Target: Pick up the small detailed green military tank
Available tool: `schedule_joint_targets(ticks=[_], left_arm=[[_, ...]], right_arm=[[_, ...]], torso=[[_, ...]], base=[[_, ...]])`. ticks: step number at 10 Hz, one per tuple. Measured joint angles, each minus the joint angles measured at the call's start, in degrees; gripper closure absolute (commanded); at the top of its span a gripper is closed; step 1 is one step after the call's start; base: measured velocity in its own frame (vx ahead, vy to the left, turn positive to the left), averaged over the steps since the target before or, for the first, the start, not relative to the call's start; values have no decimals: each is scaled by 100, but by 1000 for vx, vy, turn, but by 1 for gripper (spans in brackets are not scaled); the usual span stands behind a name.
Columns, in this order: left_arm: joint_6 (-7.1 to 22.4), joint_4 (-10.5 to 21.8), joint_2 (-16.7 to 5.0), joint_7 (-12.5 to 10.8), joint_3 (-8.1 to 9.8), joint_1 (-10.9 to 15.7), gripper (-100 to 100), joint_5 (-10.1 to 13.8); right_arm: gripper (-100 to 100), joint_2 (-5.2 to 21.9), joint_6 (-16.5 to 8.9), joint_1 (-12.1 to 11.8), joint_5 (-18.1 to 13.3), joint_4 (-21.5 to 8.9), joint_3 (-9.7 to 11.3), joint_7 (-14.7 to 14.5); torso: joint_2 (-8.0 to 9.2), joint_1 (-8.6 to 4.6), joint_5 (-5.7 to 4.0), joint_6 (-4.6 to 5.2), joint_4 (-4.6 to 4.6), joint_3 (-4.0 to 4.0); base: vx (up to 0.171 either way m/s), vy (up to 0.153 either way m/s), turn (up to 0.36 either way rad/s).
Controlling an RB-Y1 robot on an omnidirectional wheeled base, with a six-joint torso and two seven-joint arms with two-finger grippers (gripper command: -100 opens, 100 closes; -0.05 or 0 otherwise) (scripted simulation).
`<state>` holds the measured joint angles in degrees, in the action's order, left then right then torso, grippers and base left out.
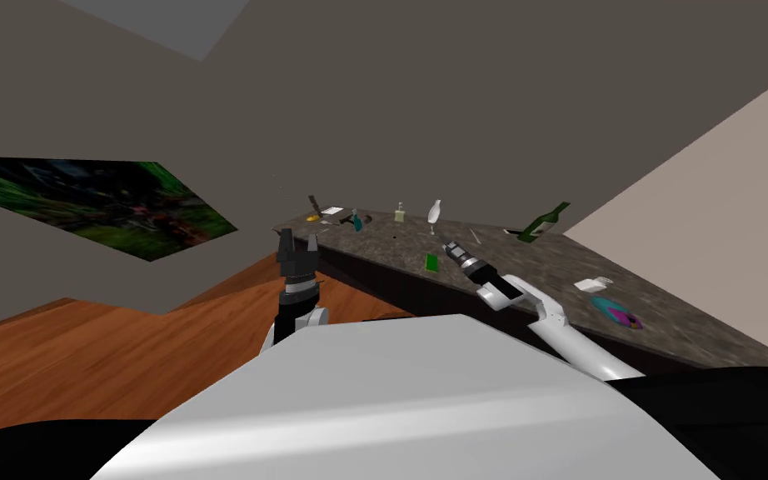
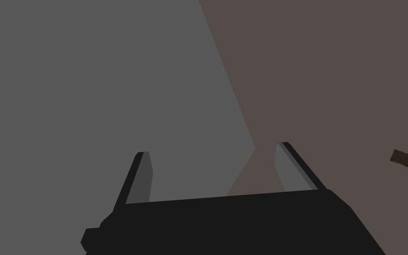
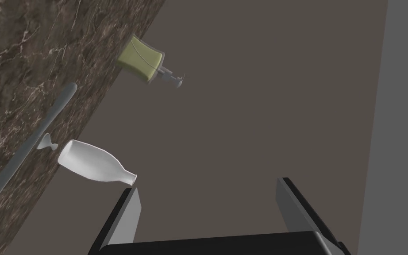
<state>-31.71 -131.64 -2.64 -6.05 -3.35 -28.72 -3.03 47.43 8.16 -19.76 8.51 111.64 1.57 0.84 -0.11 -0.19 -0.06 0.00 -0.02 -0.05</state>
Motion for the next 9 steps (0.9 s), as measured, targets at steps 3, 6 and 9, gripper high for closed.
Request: schedule_joint_targets(ticks=[3, 6, 9], left_arm=[[0, 0, 0, 0, 0, -1, 0, 0], [0, 0, 0, 0, 0, -1, 0, 0], [0, 0, 0, 0, 0, -1, 0, 0]], right_arm=[[-100, 472, -96, 62, 51, -339, 126, 82], [-100, 984, -224, 20, 110, -630, 251, 173], [-100, 1485, -434, 52, 127, -994, 503, 252]], torso=[[-6, 7, 1, 5, -1, -3], [-12, 17, 3, 1, -3, -7], [-23, 29, 6, 0, -5, -13]], base=[[-19, -7, 219], [2, 18, 270], [21, 33, 164]])
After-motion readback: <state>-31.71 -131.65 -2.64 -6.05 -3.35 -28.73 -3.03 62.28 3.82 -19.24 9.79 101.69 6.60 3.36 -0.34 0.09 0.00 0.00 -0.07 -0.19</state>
